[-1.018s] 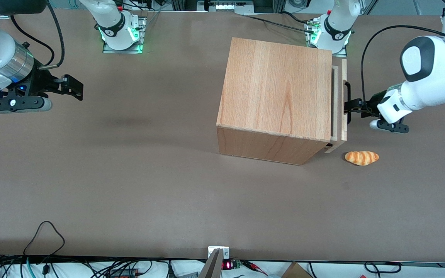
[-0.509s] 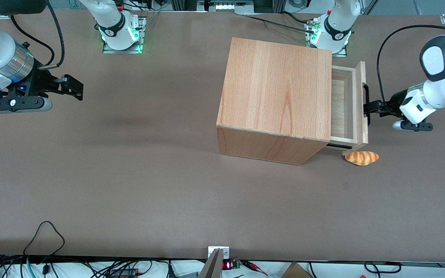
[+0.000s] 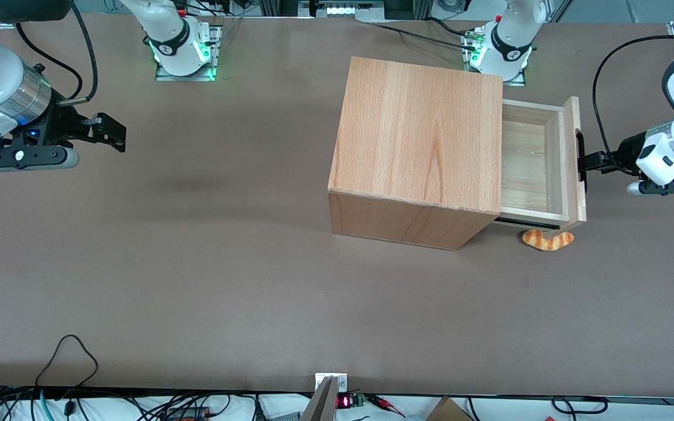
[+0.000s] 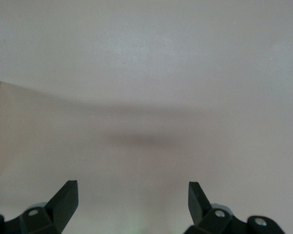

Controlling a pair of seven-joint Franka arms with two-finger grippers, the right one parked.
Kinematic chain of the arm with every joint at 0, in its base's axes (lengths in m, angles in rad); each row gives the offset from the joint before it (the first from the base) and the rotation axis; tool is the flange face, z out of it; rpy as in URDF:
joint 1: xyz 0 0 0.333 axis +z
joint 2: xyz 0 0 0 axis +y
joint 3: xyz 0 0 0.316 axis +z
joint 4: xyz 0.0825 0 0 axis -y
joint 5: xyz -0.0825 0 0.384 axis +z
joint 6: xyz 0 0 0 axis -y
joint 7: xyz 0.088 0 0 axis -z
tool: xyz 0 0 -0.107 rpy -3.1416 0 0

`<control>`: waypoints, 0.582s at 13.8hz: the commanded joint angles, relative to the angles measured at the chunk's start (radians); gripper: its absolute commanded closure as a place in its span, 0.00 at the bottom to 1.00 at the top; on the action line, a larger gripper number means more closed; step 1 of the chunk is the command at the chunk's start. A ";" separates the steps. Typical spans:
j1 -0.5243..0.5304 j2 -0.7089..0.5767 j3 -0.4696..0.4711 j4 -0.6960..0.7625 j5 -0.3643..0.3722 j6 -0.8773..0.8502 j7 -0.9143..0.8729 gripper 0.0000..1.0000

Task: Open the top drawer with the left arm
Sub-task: 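Pull the drawer handle outward from the box with the left gripper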

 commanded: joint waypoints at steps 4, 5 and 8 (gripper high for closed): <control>0.066 0.007 -0.004 0.019 0.041 -0.022 -0.011 0.00; 0.073 0.010 -0.004 0.031 0.041 -0.025 -0.014 0.00; 0.087 0.018 -0.004 0.108 0.040 -0.121 -0.060 0.00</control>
